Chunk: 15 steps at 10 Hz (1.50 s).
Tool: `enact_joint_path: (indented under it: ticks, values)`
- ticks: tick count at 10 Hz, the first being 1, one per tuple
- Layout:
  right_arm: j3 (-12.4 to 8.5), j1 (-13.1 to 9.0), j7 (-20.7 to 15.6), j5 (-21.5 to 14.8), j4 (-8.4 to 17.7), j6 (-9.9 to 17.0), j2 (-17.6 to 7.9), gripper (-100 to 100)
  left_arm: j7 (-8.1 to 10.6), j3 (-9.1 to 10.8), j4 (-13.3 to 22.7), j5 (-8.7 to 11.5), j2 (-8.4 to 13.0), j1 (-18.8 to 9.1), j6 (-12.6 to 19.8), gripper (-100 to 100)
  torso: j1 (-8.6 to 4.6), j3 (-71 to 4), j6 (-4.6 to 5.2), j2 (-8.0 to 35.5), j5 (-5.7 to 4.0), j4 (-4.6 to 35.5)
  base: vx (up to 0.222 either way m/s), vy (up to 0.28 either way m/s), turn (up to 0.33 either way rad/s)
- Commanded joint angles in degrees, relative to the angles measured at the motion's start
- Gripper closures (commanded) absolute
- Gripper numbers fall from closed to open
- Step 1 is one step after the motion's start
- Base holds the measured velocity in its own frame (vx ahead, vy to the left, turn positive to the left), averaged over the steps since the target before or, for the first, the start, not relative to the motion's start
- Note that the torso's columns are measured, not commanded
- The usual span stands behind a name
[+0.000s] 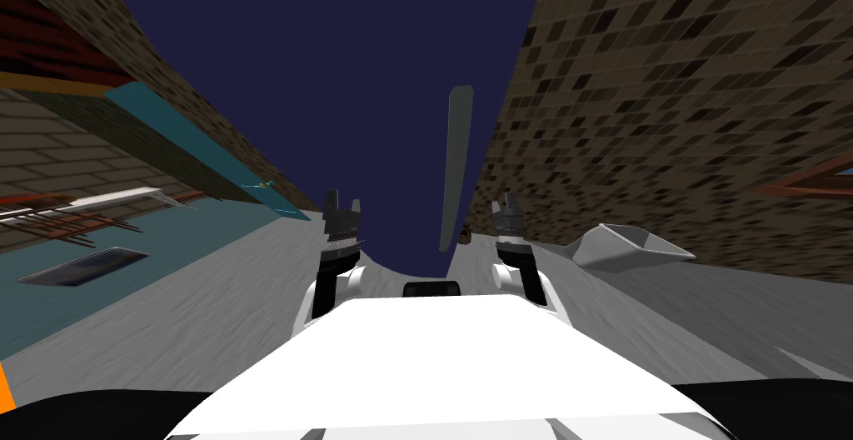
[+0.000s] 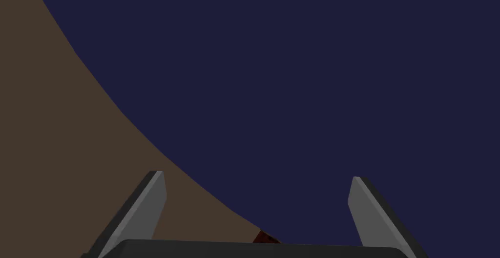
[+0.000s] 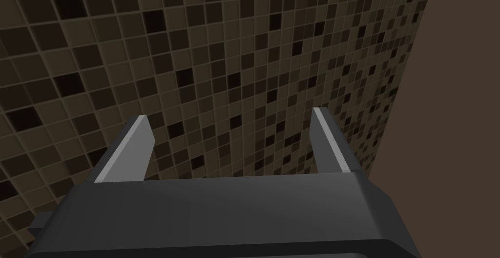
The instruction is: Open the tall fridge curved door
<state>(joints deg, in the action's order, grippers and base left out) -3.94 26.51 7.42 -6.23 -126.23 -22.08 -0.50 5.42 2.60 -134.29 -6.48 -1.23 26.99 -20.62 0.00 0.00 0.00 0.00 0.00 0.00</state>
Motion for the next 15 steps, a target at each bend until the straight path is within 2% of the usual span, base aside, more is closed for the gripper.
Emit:
enact_joint_path:
  ticks: [1,9,10,12,15]
  values:
    - [0.00,0.00,0.00,0.00,0.00,0.00,0.00,0,0.00,0.00,0.00,0.00,0.00,0.00,0.00,0,0.00,-4.67,0.00,2.32,0.00,2.35,0.000,0.000,0.000]
    - [0.00,0.00,0.00,0.00,-0.02,-0.01,0.00,0,0.00,0.00,-0.02,0.00,0.00,0.00,-0.01,0,0.00,-70.73,0.00,35.39,0.00,35.37,0.000,0.000,0.000]
    - [0.00,0.00,0.00,0.00,-0.02,-0.01,0.00,0,-0.19,0.08,0.11,-0.23,2.42,0.15,0.23,-100,0.00,-79.19,0.00,39.62,0.00,39.60,0.005,-0.023,-0.002]
    - [0.01,0.00,0.00,0.00,0.01,0.00,0.01,0,-0.60,0.26,0.37,-0.73,5.38,0.49,0.73,-100,-0.13,-84.24,0.00,42.11,-0.03,42.06,-0.008,-0.064,-0.002]
    - [0.01,0.01,0.00,0.00,0.01,0.00,0.01,0,-1.82,0.79,1.18,-2.21,8.67,1.48,2.21,-100,-0.06,-84.57,0.00,42.27,-0.01,42.28,-0.010,-0.106,-0.005]
